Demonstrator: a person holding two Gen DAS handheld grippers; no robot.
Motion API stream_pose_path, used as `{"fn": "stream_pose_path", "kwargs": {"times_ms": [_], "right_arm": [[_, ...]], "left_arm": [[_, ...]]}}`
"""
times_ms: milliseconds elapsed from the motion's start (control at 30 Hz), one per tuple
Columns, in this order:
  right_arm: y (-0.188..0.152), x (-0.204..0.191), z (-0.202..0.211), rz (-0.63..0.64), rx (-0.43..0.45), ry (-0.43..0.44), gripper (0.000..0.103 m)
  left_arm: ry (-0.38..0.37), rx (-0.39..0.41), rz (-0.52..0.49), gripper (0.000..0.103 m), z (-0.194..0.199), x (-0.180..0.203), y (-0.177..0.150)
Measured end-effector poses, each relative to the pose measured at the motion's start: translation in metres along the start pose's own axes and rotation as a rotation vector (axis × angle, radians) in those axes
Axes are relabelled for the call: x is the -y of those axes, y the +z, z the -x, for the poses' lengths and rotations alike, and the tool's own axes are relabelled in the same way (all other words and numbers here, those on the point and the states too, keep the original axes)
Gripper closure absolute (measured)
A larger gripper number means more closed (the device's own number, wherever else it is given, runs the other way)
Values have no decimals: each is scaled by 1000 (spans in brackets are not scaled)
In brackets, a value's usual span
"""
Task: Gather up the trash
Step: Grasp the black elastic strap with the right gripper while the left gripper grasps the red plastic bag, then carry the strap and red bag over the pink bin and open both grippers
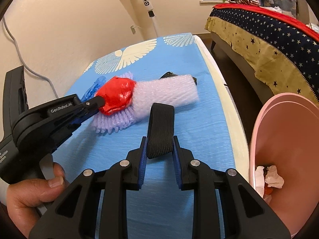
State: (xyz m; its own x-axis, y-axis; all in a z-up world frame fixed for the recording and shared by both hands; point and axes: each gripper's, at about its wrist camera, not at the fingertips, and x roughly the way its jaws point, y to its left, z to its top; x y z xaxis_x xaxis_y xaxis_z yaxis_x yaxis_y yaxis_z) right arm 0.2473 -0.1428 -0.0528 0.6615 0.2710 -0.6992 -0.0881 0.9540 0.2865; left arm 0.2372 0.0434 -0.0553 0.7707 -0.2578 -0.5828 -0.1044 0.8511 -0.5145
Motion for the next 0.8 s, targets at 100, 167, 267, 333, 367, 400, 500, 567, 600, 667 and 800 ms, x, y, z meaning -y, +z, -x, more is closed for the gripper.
{"fn": "stream_pose_path", "kwargs": {"times_ms": [100, 167, 267, 333, 367, 400, 500, 567, 600, 667, 800], "right_arm": [[1, 1, 6, 1, 8, -5, 79], [2, 1, 12, -4, 15, -4, 79], [3, 0, 22, -3, 26, -5, 79], [2, -2, 32, 0, 37, -4, 79], [2, -2, 35, 1, 42, -3, 79], [2, -3, 40, 2, 47, -2, 79], [2, -5, 57, 10, 71, -7, 79], [2, -5, 67, 14, 82, -10, 79], [2, -6, 72, 14, 88, -12, 79], [1, -5, 85, 16, 102, -19, 79], [0, -4, 106, 12, 125, -31, 79]], "left_arm": [[9, 12, -27, 92, 5, 4, 0], [25, 22, -51, 92, 12, 6, 0], [53, 39, -87, 93, 24, 9, -1], [68, 53, -111, 93, 33, 11, -1], [74, 61, -125, 93, 39, 12, 0], [78, 70, -140, 93, 46, 15, 0], [80, 89, -173, 93, 62, 20, -2], [98, 103, -214, 93, 76, 26, -5], [102, 108, -225, 93, 81, 28, -6], [107, 115, -243, 93, 92, 31, -9], [110, 130, -280, 93, 113, 38, -15]]}}
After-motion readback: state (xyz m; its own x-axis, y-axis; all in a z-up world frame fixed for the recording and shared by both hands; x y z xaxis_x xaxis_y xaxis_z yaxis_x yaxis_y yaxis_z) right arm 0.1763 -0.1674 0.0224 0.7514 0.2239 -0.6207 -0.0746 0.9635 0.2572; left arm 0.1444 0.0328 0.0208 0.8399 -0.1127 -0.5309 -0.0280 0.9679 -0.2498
